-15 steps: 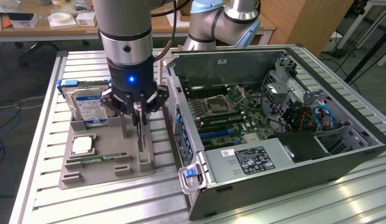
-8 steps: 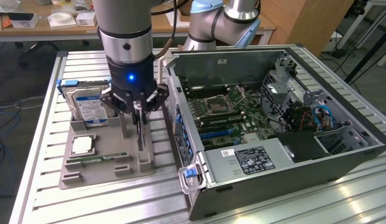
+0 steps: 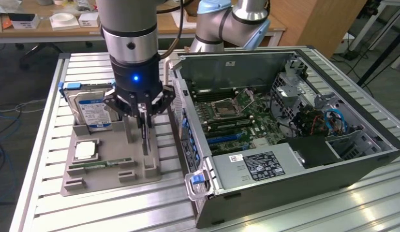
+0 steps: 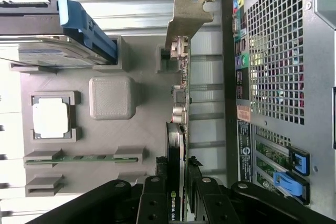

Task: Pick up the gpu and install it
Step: 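Pick up the gpu and move the gpu toward the slot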

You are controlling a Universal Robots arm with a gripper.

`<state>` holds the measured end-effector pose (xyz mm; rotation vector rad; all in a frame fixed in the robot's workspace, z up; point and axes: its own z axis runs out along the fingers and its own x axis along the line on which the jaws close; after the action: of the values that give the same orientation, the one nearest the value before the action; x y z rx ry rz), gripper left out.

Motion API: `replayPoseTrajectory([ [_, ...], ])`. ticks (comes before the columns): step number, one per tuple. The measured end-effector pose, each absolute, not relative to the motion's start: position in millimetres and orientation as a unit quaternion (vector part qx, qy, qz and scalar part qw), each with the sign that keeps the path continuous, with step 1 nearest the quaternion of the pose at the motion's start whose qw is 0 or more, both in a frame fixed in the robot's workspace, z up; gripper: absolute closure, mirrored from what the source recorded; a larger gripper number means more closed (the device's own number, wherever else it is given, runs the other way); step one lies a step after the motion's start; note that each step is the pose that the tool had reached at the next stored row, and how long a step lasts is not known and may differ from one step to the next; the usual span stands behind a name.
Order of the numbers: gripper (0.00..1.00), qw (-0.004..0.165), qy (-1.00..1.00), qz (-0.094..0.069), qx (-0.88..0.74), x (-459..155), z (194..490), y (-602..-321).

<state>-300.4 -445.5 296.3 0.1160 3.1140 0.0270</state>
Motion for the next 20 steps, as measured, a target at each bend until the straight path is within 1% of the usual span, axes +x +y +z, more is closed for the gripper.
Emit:
replayPoseTrajectory([
  [20, 0.74, 0.013, 0.999, 0.009, 0.037, -300, 313, -446],
])
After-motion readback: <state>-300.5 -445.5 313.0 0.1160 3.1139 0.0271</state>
